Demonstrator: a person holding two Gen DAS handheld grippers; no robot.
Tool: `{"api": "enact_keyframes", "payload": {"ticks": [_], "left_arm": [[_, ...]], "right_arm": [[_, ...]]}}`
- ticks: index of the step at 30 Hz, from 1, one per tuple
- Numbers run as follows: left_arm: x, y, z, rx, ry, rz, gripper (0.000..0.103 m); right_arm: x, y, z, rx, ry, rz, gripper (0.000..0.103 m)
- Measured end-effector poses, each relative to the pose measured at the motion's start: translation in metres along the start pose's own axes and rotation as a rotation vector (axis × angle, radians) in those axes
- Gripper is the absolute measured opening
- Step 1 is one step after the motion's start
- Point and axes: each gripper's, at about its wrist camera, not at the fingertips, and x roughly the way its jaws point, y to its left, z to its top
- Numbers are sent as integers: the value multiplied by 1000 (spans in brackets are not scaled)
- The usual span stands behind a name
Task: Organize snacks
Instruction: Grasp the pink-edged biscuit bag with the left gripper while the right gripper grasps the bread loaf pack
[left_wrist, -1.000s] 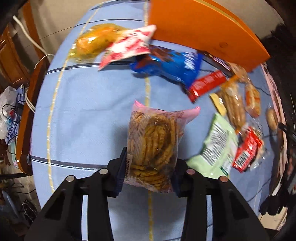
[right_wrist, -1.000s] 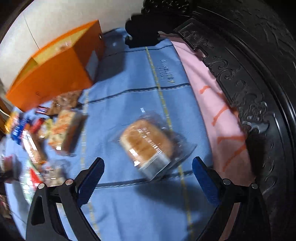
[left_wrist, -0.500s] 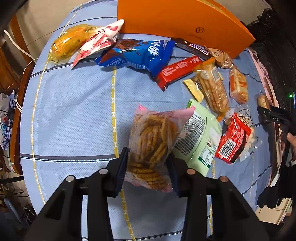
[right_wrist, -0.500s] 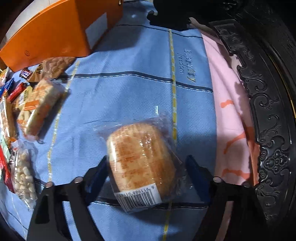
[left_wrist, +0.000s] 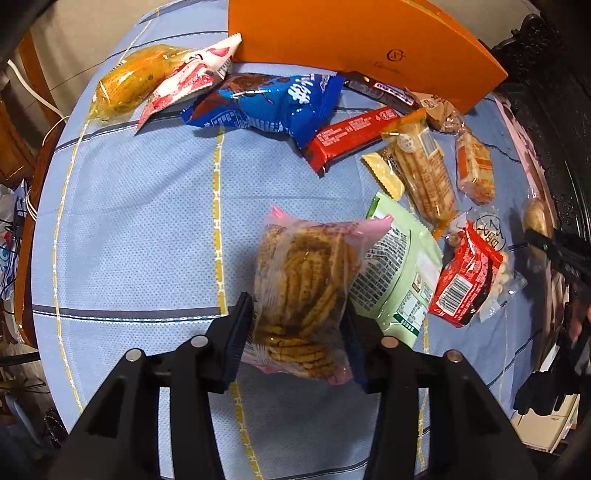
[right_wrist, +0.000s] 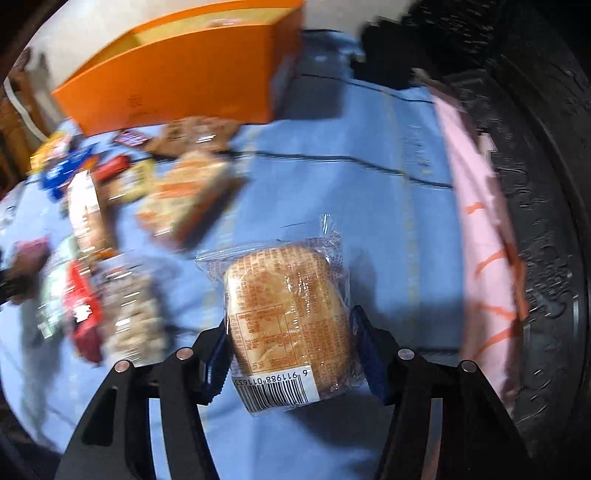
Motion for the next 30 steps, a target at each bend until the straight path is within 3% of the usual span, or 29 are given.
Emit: {"api": "enact_keyframes", "payload": {"ticks": [7, 11, 16, 21, 30], "left_arm": [[14, -2, 2, -3, 22, 5, 63], [15, 1, 6, -19, 9, -9, 65], [10, -4, 9, 25, -23, -14, 44], [-8, 8, 7, -18, -67, -80, 41], [-61, 4, 18, 13, -177, -43, 41]], "right_arm": [[-11, 33, -10, -12, 8, 72, 61], [-17, 41, -13, -23, 10, 88, 61], [-18, 44, -13, -34, 16, 101, 61], [-23, 45, -10, -44, 4, 120, 61], [-39, 55, 7, -54, -38, 175, 61]]}}
